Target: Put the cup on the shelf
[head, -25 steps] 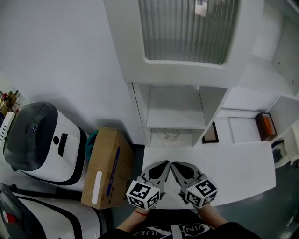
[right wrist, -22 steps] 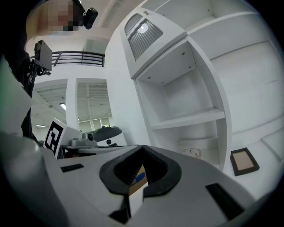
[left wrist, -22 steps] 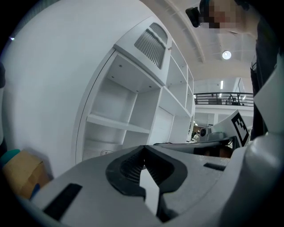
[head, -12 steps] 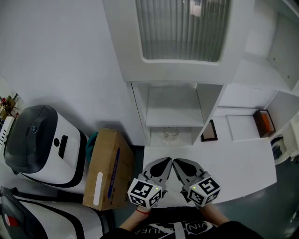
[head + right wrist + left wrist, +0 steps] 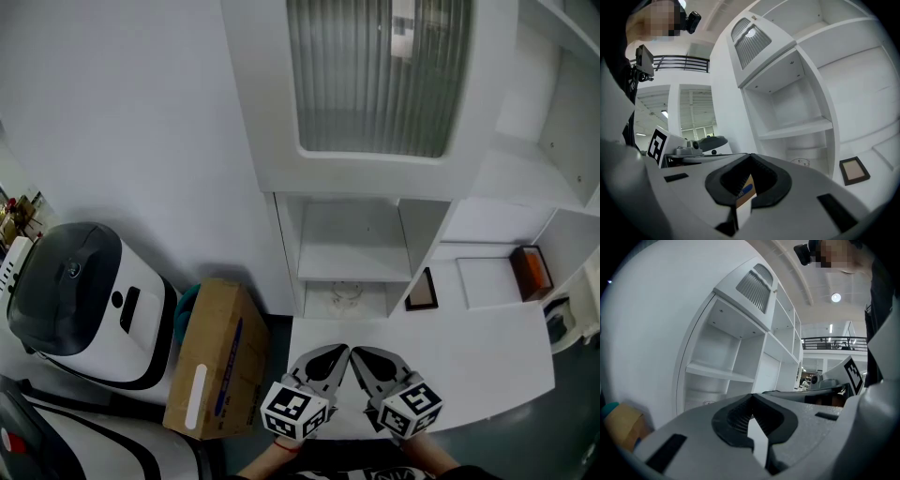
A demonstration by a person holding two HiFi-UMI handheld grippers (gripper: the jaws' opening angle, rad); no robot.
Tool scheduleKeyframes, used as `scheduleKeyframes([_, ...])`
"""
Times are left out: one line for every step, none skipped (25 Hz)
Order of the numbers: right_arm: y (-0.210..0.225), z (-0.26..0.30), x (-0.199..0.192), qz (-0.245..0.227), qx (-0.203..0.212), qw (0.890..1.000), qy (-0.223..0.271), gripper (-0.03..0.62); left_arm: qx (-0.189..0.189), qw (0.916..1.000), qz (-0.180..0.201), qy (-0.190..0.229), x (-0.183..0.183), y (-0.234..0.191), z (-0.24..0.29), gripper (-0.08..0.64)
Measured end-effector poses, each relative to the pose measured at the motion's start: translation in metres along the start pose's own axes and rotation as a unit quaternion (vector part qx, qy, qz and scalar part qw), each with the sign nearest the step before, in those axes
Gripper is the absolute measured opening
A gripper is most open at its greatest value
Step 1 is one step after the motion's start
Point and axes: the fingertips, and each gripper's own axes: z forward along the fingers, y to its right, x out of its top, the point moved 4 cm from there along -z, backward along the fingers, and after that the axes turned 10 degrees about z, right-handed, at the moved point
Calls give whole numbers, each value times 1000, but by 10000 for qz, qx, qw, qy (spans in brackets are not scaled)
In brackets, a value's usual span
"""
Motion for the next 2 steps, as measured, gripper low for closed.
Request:
scheduleKeyframes([0,-2,-1,16,-12,10000,-18,3,-8,10000,-22,-21,-1,1,-1,8])
scheduleKeyframes([-1,-3,-2,30,-25,10000,-34,3,-17,10000,-43,-40,-2,3,-1,8])
